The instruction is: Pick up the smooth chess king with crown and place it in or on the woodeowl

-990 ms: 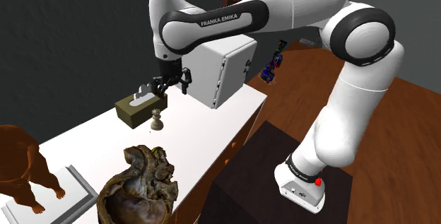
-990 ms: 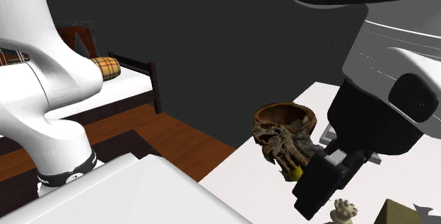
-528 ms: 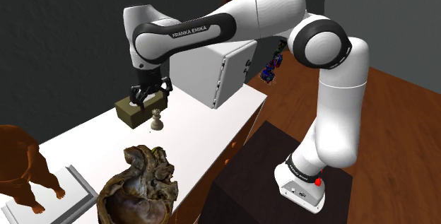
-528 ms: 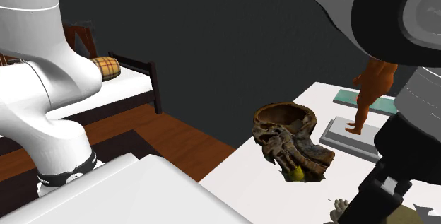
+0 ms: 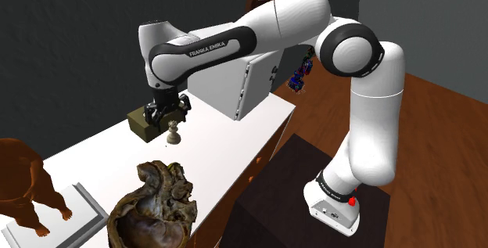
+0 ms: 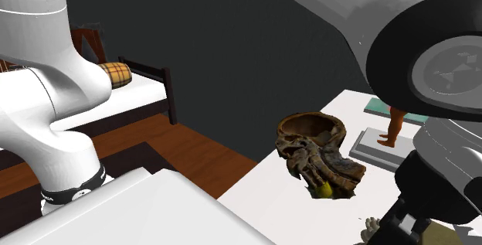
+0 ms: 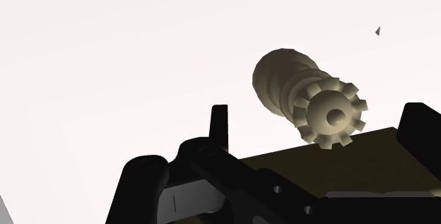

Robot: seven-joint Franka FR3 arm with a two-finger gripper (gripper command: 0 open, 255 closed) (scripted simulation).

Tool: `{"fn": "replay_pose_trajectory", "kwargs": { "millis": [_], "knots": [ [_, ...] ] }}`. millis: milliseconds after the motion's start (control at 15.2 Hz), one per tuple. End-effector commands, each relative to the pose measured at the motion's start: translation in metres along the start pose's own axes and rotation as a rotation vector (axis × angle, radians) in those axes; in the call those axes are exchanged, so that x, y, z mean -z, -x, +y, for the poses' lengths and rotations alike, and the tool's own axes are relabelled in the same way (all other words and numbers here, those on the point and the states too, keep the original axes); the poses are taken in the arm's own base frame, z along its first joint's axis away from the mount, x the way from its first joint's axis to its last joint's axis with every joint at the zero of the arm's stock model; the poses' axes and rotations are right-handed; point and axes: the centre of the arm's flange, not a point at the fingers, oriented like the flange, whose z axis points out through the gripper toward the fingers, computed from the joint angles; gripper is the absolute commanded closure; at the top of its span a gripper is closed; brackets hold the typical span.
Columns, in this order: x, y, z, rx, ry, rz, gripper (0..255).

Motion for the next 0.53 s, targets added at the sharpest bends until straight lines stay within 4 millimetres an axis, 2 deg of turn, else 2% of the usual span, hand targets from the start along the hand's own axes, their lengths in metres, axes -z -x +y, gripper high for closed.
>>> {"fn": "replay_pose_trajectory", "kwargs": {
  "millis": [0, 330, 396, 462],
  "knots": [
    [-0.0014, 0.0001, 0.0000, 0.000, 0.000, 0.001, 0],
    [-0.0014, 0.0001, 0.0000, 0.000, 0.000, 0.000, 0],
    [-0.0014, 0.0001, 0.0000, 0.000, 0.000, 0.000, 255],
    [-0.0014, 0.0001, 0.0000, 0.000, 0.000, 0.000, 255]
  ]
}}
